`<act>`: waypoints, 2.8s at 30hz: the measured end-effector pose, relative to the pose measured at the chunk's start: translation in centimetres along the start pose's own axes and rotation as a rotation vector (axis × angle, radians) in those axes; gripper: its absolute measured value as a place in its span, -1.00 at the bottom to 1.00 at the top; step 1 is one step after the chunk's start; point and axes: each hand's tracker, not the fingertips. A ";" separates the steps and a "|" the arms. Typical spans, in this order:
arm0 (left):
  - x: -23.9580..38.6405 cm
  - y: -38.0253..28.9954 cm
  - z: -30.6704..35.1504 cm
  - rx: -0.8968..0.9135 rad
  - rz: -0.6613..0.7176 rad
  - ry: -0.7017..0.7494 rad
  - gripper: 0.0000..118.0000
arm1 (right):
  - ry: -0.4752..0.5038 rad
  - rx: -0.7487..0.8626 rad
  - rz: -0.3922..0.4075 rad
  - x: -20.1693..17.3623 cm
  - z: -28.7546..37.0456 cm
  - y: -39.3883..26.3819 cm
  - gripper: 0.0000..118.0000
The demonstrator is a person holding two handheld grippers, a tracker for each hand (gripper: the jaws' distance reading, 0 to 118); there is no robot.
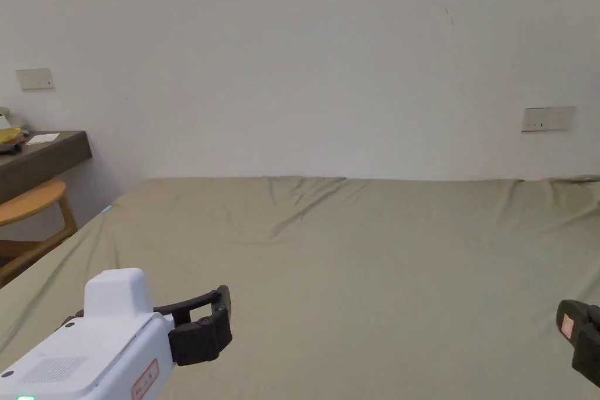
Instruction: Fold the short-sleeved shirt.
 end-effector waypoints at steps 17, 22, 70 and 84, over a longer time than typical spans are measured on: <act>9.9 4.0 3.1 0.100 -0.100 -0.069 -1.00 | -0.085 0.147 0.020 2.8 5.9 3.0 -1.00; 9.7 4.3 3.3 0.107 -0.101 -0.062 -1.00 | -0.086 0.150 0.025 2.6 6.4 2.8 -1.00; 10.3 4.4 3.7 0.077 -0.118 -0.072 -1.00 | -0.105 0.178 0.047 2.0 7.9 3.9 -0.99; 10.5 4.4 3.8 0.076 -0.124 -0.070 -1.00 | -0.108 0.181 0.052 1.8 8.1 4.0 -0.99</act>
